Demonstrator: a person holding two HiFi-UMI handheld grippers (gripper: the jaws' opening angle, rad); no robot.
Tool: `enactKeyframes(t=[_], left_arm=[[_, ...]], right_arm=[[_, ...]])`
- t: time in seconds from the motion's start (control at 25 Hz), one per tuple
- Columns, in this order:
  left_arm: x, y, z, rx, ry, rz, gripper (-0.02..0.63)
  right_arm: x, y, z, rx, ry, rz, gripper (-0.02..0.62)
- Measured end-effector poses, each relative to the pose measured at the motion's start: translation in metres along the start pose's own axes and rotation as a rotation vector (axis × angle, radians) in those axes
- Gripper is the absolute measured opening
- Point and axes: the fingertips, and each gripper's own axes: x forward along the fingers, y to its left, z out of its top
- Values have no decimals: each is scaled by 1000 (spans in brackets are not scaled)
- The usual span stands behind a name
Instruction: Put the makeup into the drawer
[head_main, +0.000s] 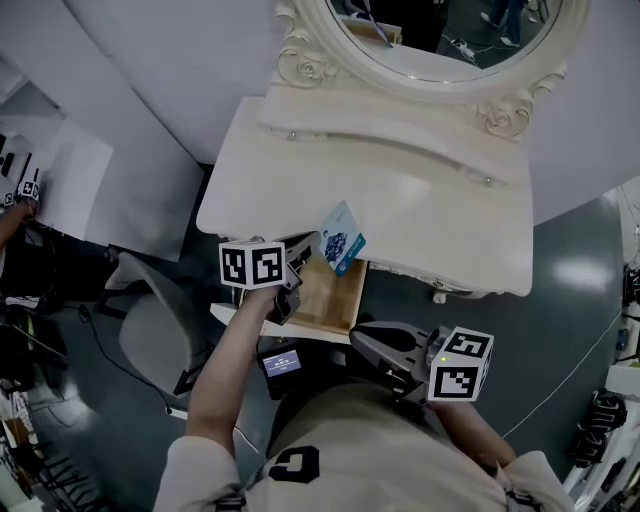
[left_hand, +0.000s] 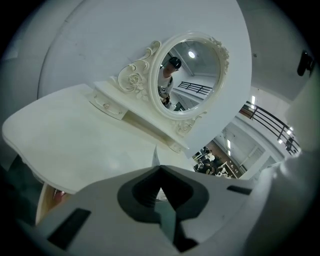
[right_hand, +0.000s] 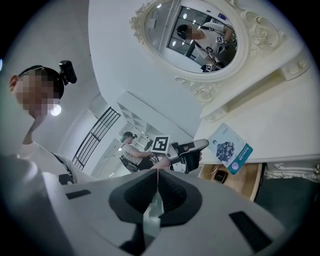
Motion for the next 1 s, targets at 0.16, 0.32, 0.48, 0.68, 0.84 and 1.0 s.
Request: enactKeyframes(t=[0.16, 0.32, 0.48, 0.68, 0.84, 1.0], left_arm=[[-20, -5, -7, 38, 7, -27, 54], [-43, -7, -17, 105, 33, -33, 54], [-60, -11, -31, 179, 90, -50, 54], [-74, -10, -53, 262, 179, -102, 54], [-76, -8, -75, 325, 272, -126, 54], [-65, -10, -98, 396, 369, -152, 54]], right_arm=[[10, 10, -4, -13, -1, 1, 28], [22, 17, -9, -16, -8, 0, 28], [35, 27, -15, -24, -13, 4, 28], [53, 40, -25, -26, -27, 4, 28], [60, 43, -32, -8, -61, -13, 28], [56, 41, -40, 11, -93, -39, 28]])
